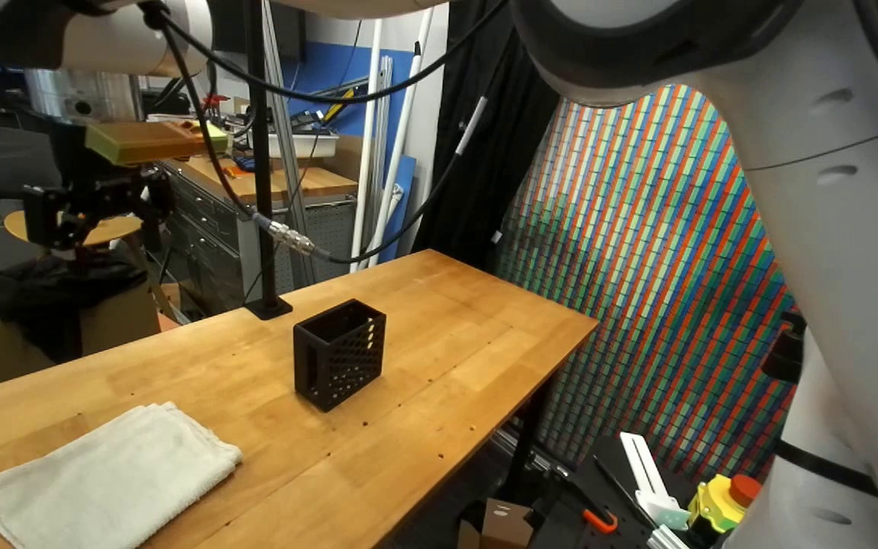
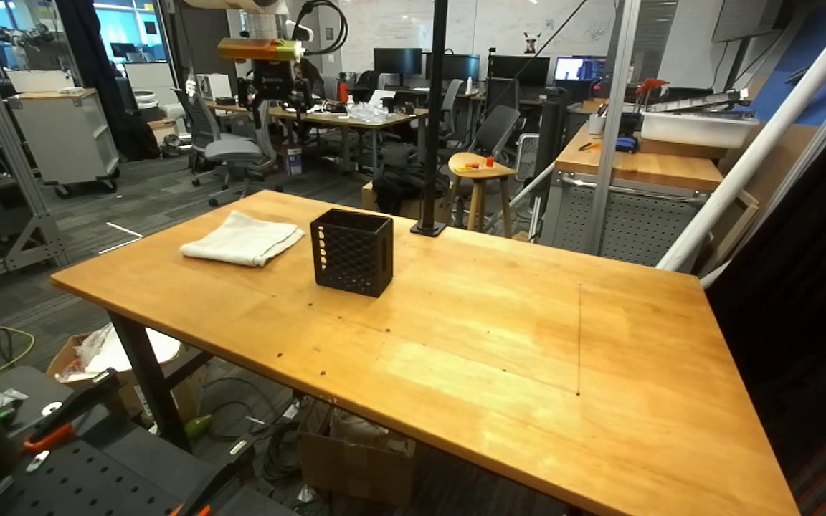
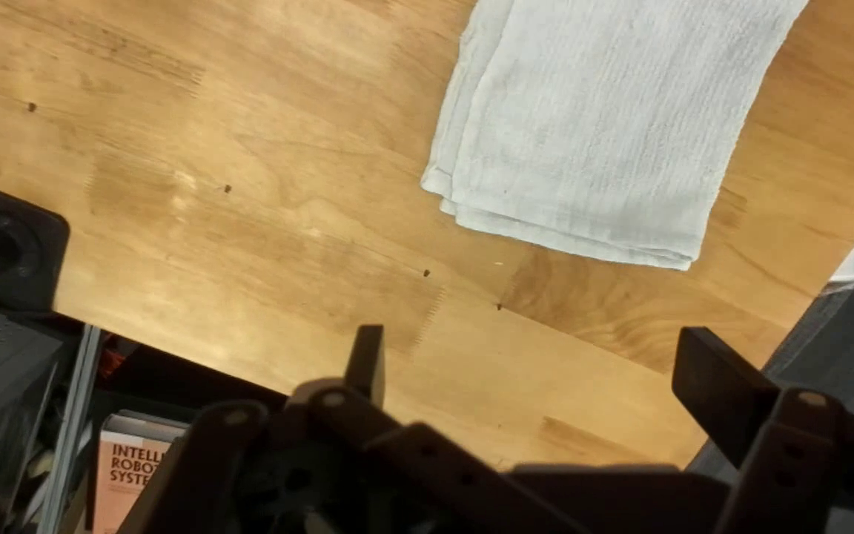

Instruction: Put the white towel in the black object

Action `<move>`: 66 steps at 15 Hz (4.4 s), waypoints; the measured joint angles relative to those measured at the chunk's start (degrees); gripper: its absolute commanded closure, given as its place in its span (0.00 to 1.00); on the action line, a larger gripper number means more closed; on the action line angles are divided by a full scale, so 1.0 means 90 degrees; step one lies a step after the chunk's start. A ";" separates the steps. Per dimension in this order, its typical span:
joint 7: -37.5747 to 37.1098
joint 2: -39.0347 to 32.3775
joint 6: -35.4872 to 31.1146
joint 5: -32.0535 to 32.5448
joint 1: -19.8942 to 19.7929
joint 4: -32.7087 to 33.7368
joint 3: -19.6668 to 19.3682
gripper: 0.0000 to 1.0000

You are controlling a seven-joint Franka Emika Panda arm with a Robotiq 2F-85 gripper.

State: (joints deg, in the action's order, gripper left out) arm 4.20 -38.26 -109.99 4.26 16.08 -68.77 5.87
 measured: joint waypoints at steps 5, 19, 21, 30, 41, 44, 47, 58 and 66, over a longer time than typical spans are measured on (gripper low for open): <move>-0.0240 -0.0497 -0.0269 0.0106 0.0281 0.0049 0.0000 0.00; -0.0756 -0.1302 -0.1525 -0.0082 0.0554 -0.0516 0.0114 0.00; -0.0910 -0.1359 -0.1738 -0.0134 0.0572 -0.0668 0.0204 0.00; -0.1243 -0.1464 -0.2370 -0.0284 0.0623 -0.1249 0.0337 0.00; -0.1236 -0.1862 -0.2720 -0.0503 0.0557 -0.1152 0.0362 0.51; -0.1243 -0.1887 -0.2808 -0.0623 0.0557 -0.1079 0.0384 0.73; -0.1245 -0.1881 -0.2826 -0.0655 0.0553 -0.1043 0.0389 0.95; -0.0815 -0.0675 -0.1772 -0.0599 -0.0317 -0.1560 0.0204 0.98; -0.0159 0.1089 -0.0179 -0.0472 -0.1243 -0.1879 -0.0283 0.97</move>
State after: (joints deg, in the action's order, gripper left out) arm 2.78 -28.46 -111.60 0.01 4.90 -85.68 3.32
